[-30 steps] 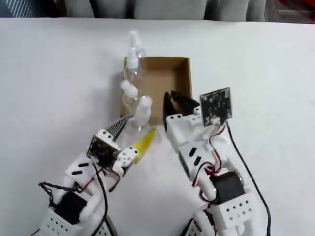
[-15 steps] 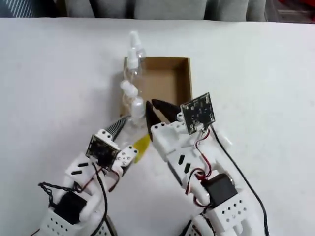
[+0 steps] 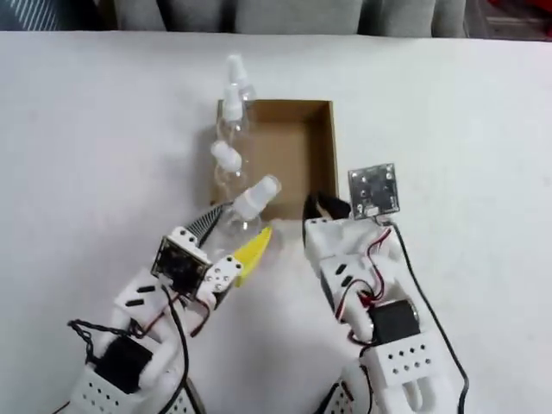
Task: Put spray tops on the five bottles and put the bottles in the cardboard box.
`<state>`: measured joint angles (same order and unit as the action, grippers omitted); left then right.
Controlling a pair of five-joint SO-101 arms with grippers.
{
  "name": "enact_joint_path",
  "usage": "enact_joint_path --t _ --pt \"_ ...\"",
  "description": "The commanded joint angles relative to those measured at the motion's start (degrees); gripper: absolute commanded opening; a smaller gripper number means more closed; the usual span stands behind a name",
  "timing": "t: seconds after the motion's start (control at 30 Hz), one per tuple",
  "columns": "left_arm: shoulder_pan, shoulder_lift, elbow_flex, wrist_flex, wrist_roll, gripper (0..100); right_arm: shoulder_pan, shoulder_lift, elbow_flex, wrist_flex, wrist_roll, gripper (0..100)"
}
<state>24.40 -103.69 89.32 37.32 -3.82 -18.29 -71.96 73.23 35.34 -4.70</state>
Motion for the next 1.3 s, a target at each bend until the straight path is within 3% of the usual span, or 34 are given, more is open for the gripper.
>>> enact_joint_path --t 0.0,0.17,0.33,0.5,0.63,0.73,0.83,0.93,1.1,1.27 --pt "-0.48 -0.66 -0.88 -2.11 0.09 2 1.01 -0.66 0.53 0.57 0.26 1.7" --pt "-0.48 -0.57 -0.97 -2.11 0.62 2 0.04 -0.66 1.05 5.76 0.35 2.0" --pt "-0.48 -0.57 -0.97 -2.02 7.21 2 -2.24 -0.66 0.88 11.03 7.21 2.1" --pt "-0.04 -0.57 -0.88 -2.11 7.82 2 -1.80 -0.66 0.70 16.13 9.32 2.1" --pt "-0.04 -0.48 -0.44 -4.75 7.91 2 -1.19 -1.19 -0.35 20.09 16.88 2.0" --pt "-0.04 -0.48 0.88 -8.53 11.60 2 4.00 -4.00 -0.35 20.88 16.88 1.9" --pt "-0.04 -0.48 1.58 -12.22 18.02 2 14.46 -7.43 0.44 19.82 17.32 2.1" --pt "-0.04 -0.48 1.76 -15.30 19.16 2 22.64 -10.59 4.22 17.36 17.32 2.1" --pt "0.84 -0.48 1.23 -17.58 19.25 2 26.07 -13.32 10.37 15.60 19.43 1.9" --pt "6.81 1.27 0.35 -16.35 19.69 2 30.64 -13.32 10.55 15.96 22.51 1.7"
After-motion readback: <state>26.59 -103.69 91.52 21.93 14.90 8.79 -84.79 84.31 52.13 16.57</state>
